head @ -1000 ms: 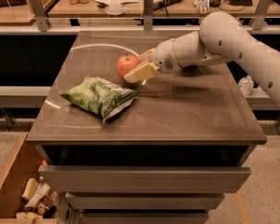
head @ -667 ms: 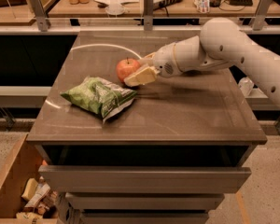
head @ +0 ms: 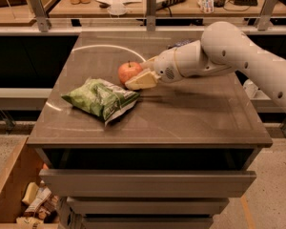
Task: Move apple near green jalapeno chip bag
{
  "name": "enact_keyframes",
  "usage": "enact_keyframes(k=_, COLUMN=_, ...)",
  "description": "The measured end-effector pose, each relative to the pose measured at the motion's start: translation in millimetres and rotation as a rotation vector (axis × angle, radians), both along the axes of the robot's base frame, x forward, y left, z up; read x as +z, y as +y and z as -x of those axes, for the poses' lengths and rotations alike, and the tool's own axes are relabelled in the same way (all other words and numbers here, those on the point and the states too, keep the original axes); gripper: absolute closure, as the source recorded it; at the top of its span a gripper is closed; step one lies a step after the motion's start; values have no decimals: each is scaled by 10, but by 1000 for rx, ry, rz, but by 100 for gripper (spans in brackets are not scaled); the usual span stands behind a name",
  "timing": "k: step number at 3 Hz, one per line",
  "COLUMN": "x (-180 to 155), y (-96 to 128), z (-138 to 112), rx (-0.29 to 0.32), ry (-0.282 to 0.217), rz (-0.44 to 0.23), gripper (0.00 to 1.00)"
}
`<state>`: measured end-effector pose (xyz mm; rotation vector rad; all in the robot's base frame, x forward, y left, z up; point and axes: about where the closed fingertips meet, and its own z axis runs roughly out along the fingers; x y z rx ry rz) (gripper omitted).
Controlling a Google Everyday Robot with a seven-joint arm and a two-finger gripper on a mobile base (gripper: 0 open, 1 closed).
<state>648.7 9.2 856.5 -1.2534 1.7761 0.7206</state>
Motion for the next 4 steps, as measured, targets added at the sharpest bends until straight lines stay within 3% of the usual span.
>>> enact_keyframes(k=1, x=21, y=-58, z=20, rx=-35, ry=-11, rz=15, gripper=0)
enact_keyframes(k=2, x=167, y=-336, z=-24, rx=-138, ry=-58, rz=41, gripper=0)
enact_keyframes(k=4, x=841, y=-1415, z=-153, rx=-475, ry=-258, rz=223, gripper=0)
